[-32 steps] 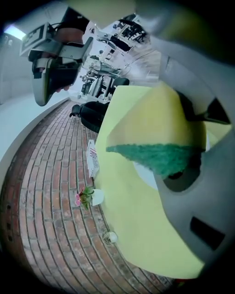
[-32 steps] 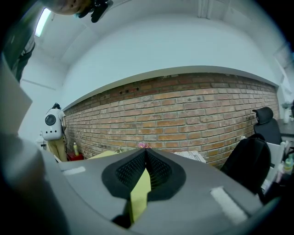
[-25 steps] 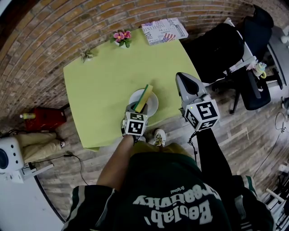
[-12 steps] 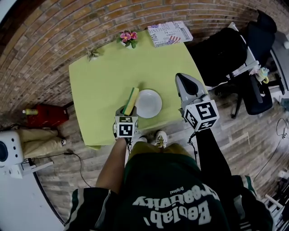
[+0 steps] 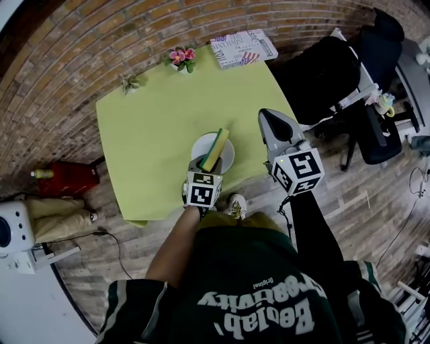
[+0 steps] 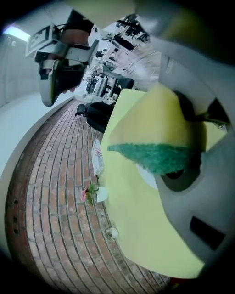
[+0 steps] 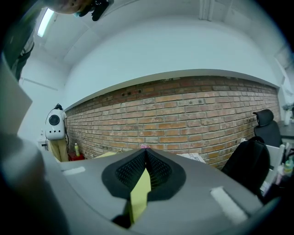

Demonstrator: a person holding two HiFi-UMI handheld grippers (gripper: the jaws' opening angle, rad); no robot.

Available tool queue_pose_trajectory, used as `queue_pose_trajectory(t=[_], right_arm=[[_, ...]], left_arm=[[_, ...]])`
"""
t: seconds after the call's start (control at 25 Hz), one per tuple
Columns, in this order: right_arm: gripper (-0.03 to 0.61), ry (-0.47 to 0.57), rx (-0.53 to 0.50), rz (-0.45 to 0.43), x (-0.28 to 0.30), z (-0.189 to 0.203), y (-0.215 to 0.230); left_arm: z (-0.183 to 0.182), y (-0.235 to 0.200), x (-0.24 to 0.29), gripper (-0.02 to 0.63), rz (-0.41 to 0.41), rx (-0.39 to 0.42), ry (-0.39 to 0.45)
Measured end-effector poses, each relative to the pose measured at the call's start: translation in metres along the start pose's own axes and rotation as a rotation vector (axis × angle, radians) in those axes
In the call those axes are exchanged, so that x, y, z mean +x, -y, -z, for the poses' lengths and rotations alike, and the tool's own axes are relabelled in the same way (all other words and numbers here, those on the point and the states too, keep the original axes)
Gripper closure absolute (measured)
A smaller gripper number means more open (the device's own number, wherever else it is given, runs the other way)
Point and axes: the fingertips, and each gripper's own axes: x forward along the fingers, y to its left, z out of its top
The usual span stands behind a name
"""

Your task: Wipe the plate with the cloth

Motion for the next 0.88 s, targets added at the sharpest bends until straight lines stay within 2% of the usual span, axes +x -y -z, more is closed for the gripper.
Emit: queue_pose_trajectory(t=[0.12, 0.32, 0.88], right_arm=[[0.565, 0.003, 0.003, 0.021, -0.006, -0.001, 0.008], [0.565, -0.001, 0.007, 0.030, -0.010, 0.002, 0.013], [0.565, 0.006, 0.013, -0.072, 0.016, 0.001, -0.025]], left_arm=[[0.011, 0.020, 0.009, 0.483, 0.051, 0.015, -0.045], [0.014, 0.014, 0.010, 0.483, 0.037, 0.011, -0.045], [0.059, -0.076, -0.051, 0.483, -0.179, -0.115, -0.054]])
